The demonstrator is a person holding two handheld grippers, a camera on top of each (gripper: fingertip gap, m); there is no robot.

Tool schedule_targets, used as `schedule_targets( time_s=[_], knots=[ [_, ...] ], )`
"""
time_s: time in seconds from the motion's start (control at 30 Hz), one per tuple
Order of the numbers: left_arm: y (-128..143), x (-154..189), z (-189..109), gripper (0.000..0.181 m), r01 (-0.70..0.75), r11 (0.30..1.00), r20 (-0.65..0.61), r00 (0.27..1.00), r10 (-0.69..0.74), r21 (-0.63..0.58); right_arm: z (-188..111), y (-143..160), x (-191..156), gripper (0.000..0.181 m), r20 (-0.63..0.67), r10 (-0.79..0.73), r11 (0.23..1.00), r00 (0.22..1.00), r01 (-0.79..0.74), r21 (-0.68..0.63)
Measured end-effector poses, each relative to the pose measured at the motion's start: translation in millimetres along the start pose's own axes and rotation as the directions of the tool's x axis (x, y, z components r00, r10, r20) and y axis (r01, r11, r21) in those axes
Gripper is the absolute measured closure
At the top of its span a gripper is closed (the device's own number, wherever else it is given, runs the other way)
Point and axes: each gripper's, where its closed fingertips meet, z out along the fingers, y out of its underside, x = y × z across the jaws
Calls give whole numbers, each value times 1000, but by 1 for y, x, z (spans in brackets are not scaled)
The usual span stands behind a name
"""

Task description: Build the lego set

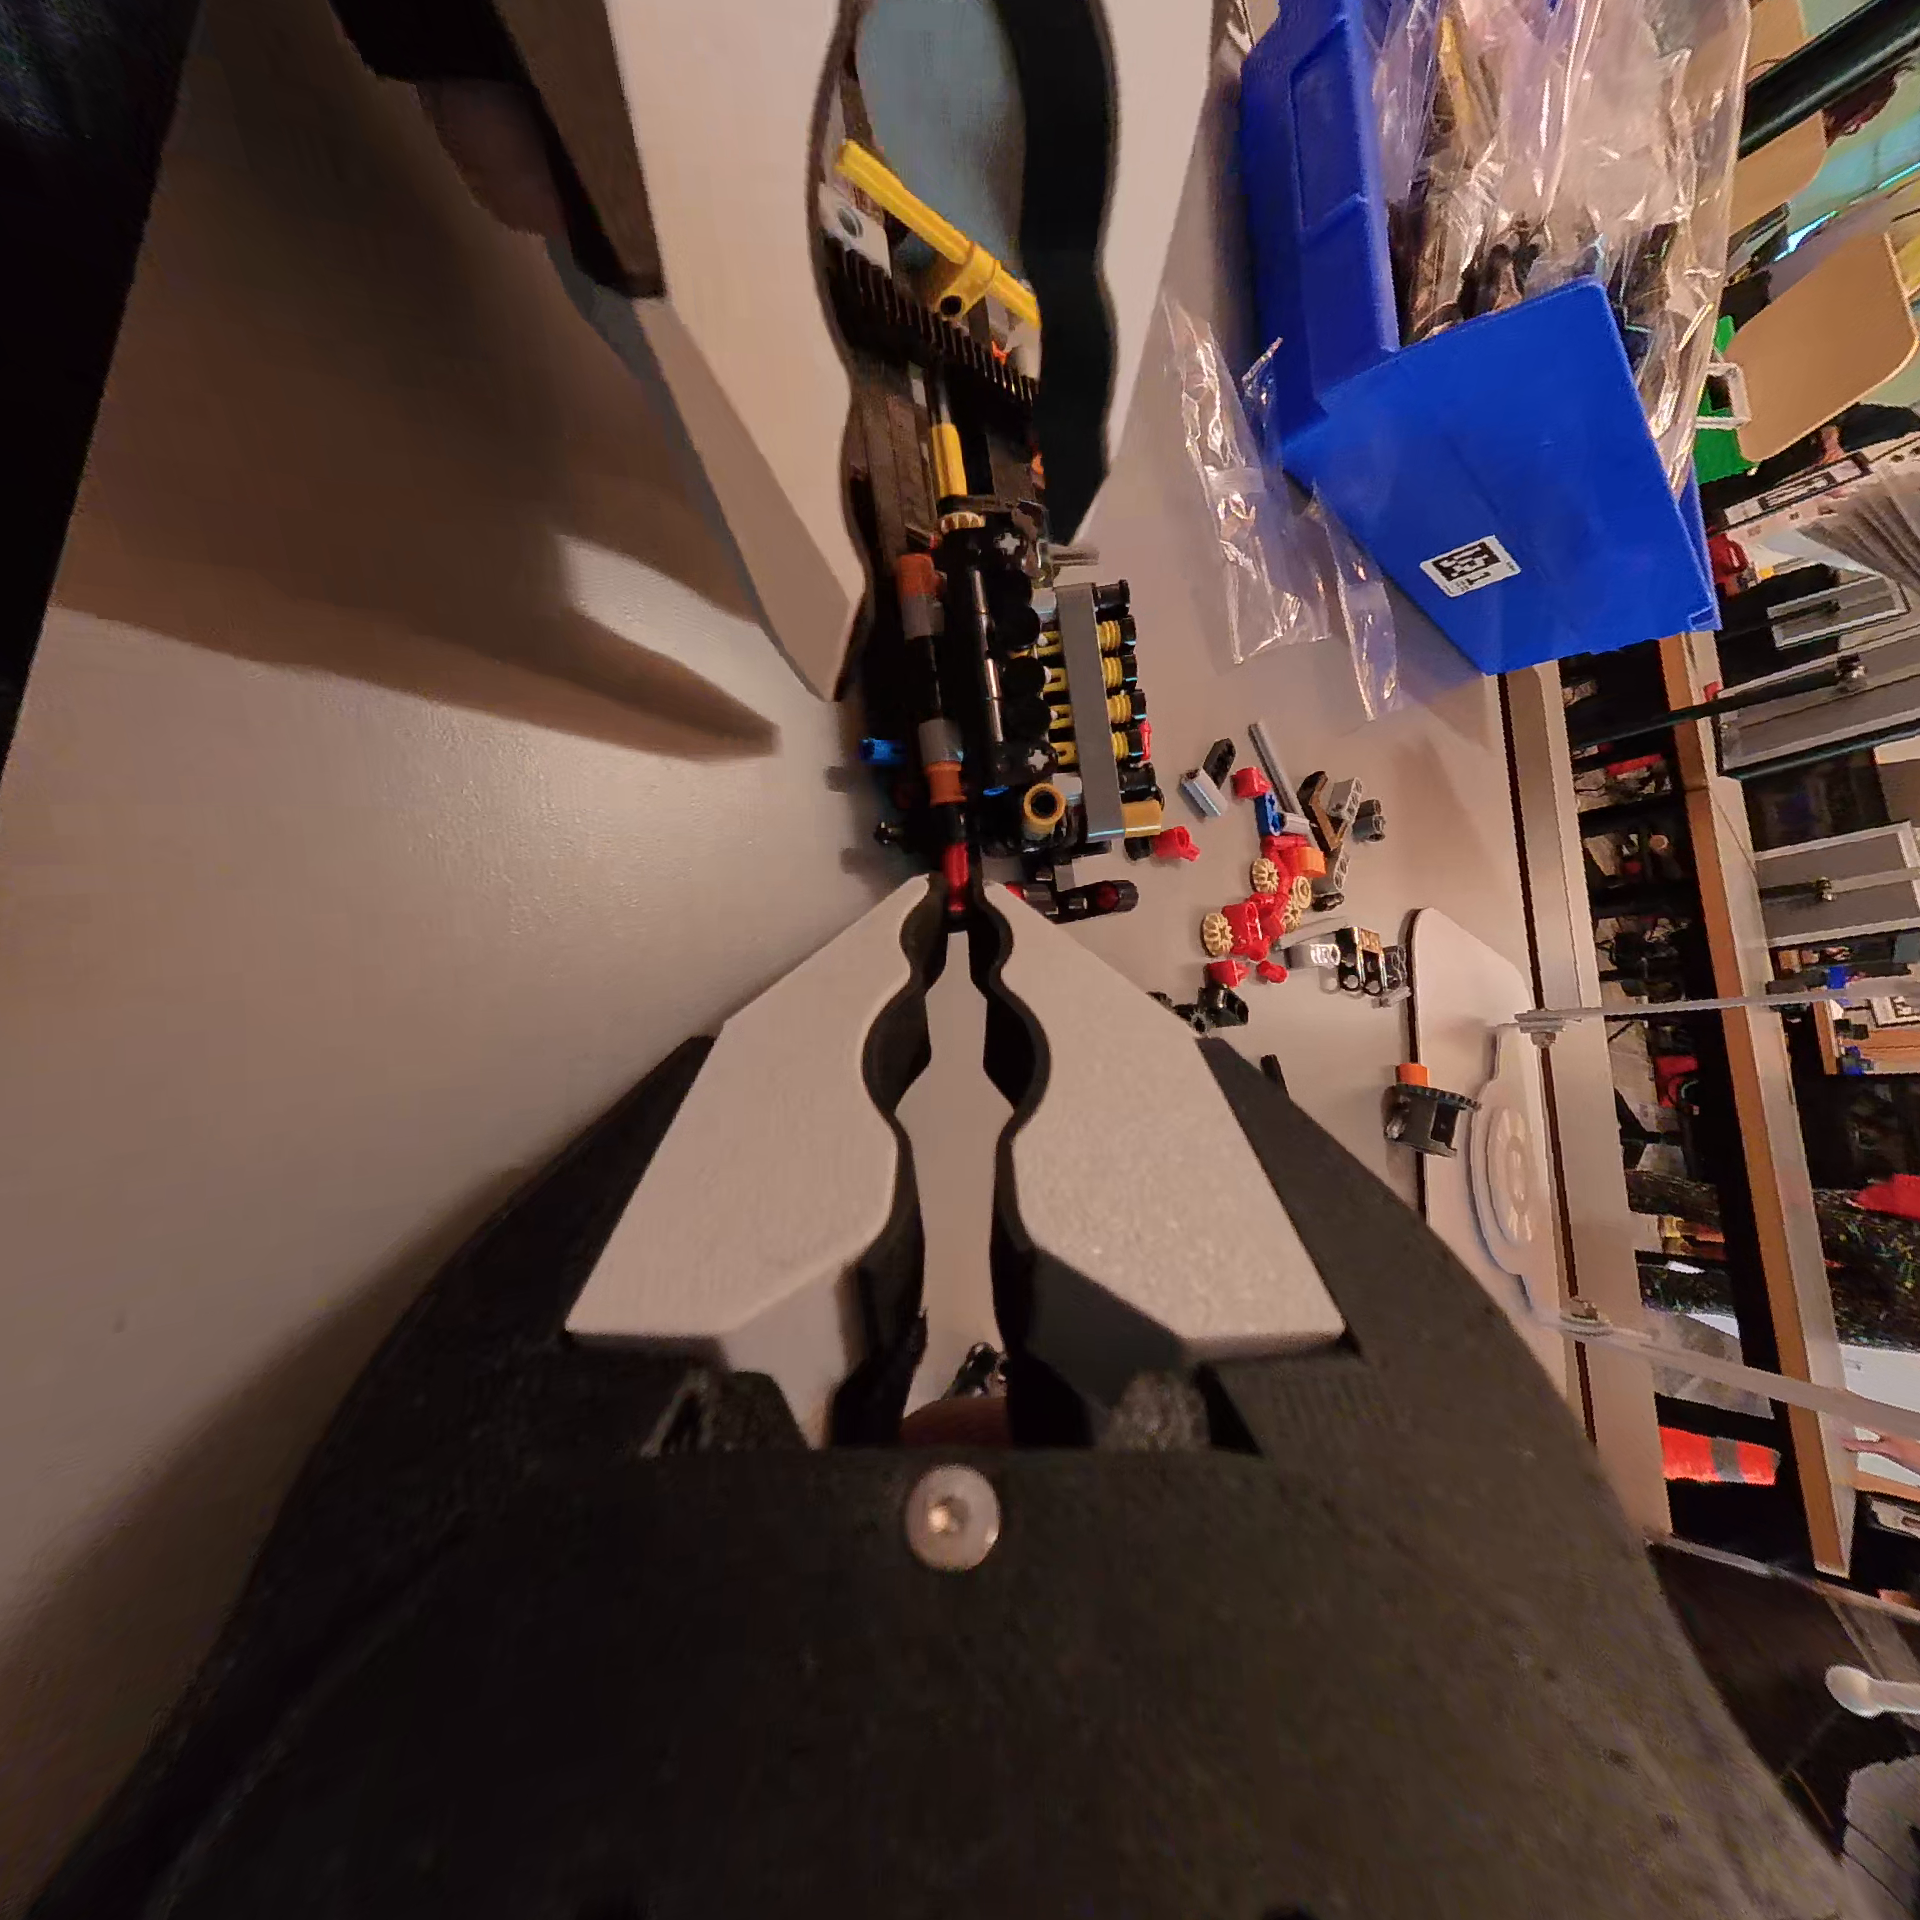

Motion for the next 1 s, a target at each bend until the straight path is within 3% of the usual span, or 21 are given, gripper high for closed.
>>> schedule_targets(
  time_s=[0.2, 0.6, 0.9, 1.0],
  knots=[
    [2, 3, -2, 138, -45, 999, 6, 999, 45, -17, 1, 0, 0, 180, 1, 3, 1000, 1000, -3, 1],
    [9, -2, 3, 153, -67, 997, 13, 998, 67, -48, 2, 1, -1, 180, 12, 3, 1000, 1000, -3, 2],
    [11, -3, 5, 154, -60, 998, 10, 998, 60, -29, 3, 3, -1, 180, 22, 10, 1000, 1000, -10, 10],
    [16, 1, 7, 163, -73, 997, -4, 997, 73, -40, 4, 4, 1, 180, 14, -8, 1000, 1000, 8, 13]
  ],
)
